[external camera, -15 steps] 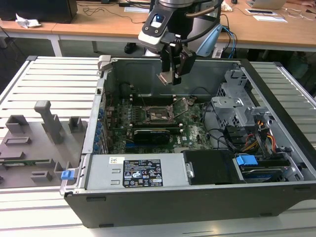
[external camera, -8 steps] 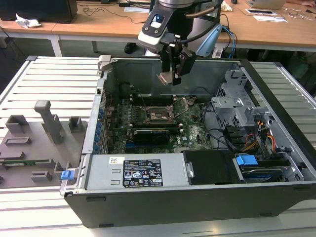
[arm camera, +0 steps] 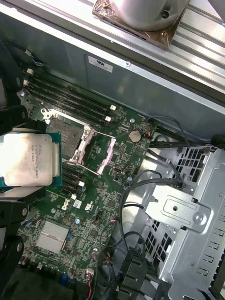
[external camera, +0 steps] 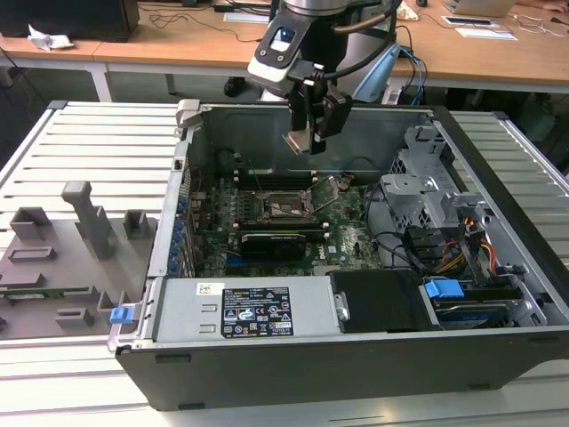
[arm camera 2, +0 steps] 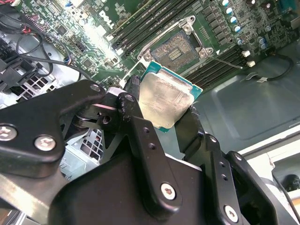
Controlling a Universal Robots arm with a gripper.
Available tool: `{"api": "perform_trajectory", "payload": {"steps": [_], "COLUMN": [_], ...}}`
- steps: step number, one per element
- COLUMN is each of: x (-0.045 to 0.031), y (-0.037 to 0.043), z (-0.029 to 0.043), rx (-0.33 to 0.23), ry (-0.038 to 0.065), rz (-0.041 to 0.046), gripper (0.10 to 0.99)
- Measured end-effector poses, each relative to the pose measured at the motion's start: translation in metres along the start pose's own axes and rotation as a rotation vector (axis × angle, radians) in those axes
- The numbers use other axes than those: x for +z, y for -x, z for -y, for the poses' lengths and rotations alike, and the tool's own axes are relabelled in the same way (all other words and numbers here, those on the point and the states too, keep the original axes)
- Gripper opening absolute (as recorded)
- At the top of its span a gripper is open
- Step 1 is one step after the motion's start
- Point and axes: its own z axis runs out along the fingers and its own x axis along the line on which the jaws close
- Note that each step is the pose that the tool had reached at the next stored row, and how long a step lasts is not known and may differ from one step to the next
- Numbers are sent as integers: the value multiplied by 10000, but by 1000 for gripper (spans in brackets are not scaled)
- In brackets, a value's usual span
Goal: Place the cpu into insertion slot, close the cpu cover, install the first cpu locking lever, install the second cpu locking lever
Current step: 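Place the cpu into insertion slot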
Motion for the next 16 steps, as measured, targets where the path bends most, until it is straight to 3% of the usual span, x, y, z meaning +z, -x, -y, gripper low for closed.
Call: {"api": "perform_trajectory", "payload": {"steps": [16], "x": [56], "y": [1], "z": [5], "rx": [158], "ry": [-10], "rz": [32], "gripper": [541]}}
